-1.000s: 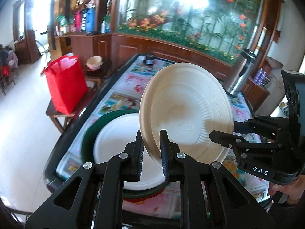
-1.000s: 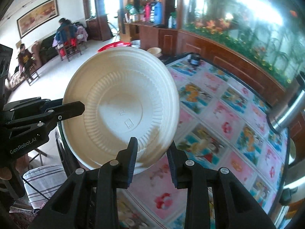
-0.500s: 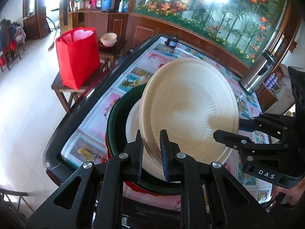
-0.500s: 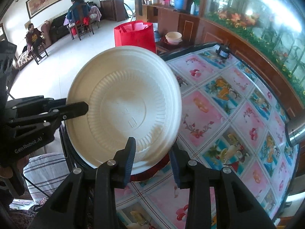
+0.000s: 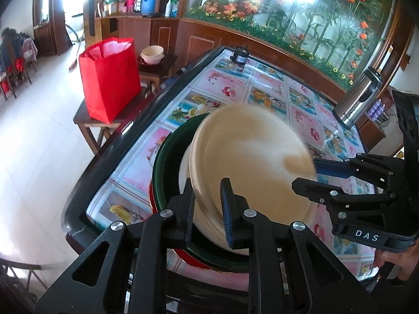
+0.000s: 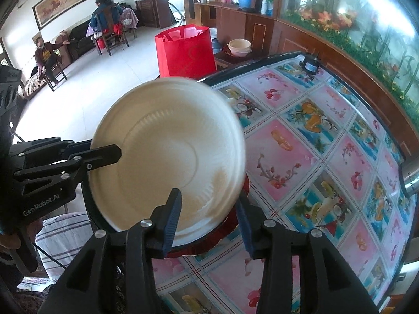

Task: Organize plates and bowls
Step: 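Lower the tan plate onto the white plate in the basin and open both tools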

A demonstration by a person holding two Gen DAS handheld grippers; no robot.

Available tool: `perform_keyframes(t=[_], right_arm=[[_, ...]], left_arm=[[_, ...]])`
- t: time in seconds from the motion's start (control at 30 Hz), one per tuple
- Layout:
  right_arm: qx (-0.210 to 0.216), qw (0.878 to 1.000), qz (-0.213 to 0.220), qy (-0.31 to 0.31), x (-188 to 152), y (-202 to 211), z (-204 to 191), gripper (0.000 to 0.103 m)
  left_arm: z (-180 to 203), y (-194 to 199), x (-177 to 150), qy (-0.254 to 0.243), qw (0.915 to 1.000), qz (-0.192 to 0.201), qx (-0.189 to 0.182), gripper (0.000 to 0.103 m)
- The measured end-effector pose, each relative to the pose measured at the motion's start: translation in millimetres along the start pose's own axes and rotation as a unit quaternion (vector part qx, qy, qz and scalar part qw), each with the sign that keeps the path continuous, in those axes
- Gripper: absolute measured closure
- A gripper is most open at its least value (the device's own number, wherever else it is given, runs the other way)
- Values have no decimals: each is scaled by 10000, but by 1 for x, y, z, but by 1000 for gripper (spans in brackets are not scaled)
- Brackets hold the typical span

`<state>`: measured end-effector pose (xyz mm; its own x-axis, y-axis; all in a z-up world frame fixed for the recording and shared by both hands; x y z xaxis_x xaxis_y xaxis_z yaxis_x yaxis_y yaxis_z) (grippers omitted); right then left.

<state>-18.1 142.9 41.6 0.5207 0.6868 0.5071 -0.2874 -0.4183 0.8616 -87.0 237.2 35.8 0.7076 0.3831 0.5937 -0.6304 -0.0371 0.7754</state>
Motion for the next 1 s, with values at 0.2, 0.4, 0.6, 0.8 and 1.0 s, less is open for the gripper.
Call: perform_keyframes(t=[0.2, 0.4, 0.6, 0.8, 1.0], right_arm=[[9, 9999, 25, -99, 0, -1, 4, 58], [23, 9999, 31, -121, -1, -2, 5, 55], [-52, 9998, 160, -135, 0, 4, 4, 49], [-356, 9961, 721, -355, 4, 24, 3, 26], [-688, 9879, 1207, -683, 1, 38, 9, 20]], left_arm=[[-1, -3, 1, -120, 9997, 91, 172, 81], [-4, 5, 9, -261, 9977, 493, 380, 51], [-6, 15, 15, -393, 9933, 842, 686, 51], [3, 24, 13, -364, 9892, 1230, 712, 51], [2, 32, 8, -135, 9850, 1453, 921, 51]])
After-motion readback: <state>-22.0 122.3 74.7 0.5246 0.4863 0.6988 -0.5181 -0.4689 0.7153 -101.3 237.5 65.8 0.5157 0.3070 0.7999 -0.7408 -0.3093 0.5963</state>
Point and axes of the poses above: each gripper's, at about its wrist camera, not at the fingertips, and y roughly against the way its jaws point, z to its right, x to its top, the point moved 10 cm from there along -y, roughly the way its jaws point, and after that the axes turned 1 degree about y, right-handed, at the moved point
